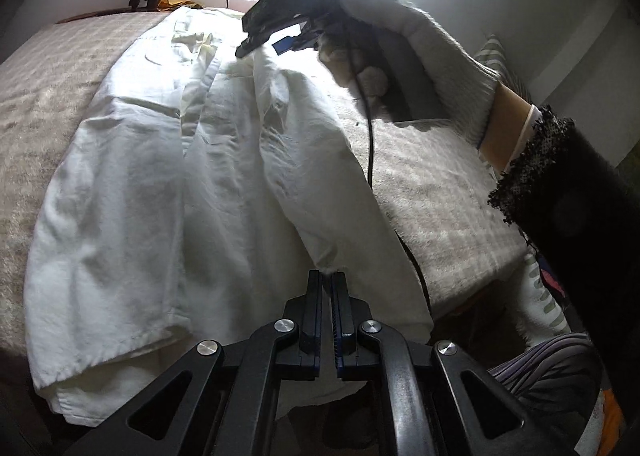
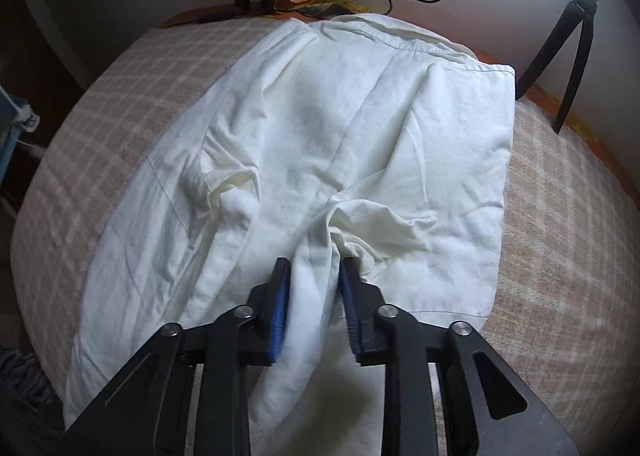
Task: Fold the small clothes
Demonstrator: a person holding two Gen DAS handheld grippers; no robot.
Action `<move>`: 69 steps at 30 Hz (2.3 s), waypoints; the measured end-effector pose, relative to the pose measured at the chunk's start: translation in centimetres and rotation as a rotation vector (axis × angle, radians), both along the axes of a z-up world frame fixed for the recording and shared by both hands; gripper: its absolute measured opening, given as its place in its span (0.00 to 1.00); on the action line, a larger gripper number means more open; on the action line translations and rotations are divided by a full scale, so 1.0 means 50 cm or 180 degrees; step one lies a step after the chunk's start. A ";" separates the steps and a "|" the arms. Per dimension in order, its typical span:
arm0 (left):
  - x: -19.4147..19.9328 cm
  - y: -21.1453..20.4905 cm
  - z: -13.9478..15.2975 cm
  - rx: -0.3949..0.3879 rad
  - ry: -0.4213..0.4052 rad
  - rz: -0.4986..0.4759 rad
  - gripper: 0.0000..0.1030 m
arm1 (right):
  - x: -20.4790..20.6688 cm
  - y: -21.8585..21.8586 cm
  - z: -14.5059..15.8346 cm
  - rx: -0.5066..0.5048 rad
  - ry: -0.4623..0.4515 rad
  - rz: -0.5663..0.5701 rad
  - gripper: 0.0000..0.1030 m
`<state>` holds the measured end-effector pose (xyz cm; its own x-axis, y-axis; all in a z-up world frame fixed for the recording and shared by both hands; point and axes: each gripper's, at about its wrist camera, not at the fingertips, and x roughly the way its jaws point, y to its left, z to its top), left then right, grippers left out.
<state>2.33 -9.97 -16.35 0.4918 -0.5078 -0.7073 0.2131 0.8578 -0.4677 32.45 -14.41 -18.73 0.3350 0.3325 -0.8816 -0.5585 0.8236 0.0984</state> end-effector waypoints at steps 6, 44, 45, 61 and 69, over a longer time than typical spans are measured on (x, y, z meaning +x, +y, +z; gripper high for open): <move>-0.026 0.016 0.029 0.0139 -0.0124 -0.0105 0.26 | -0.051 -0.108 0.072 0.0575 -0.0071 -0.0210 0.30; 0.144 0.206 -0.005 0.1192 -0.0104 -0.0262 0.25 | -0.412 -0.211 -0.033 0.0565 0.0024 -0.0368 0.22; 0.131 0.203 -0.006 0.1266 -0.0157 -0.0287 0.25 | -0.427 -0.216 -0.033 0.0554 0.0044 -0.0369 0.22; -0.042 0.192 0.033 0.1470 -0.0261 -0.0246 0.59 | -0.476 -0.297 -0.064 0.0720 0.0284 -0.0460 0.41; -0.048 0.197 0.017 0.1372 -0.0067 -0.0211 0.59 | -0.486 -0.309 -0.077 0.0869 0.0429 -0.0442 0.42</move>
<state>-0.06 -0.11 -15.52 0.4846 -0.1994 -0.8517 0.2799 0.9578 -0.0649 8.13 -29.84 -22.58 0.2799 0.5220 -0.8057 -0.4098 0.8239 0.3915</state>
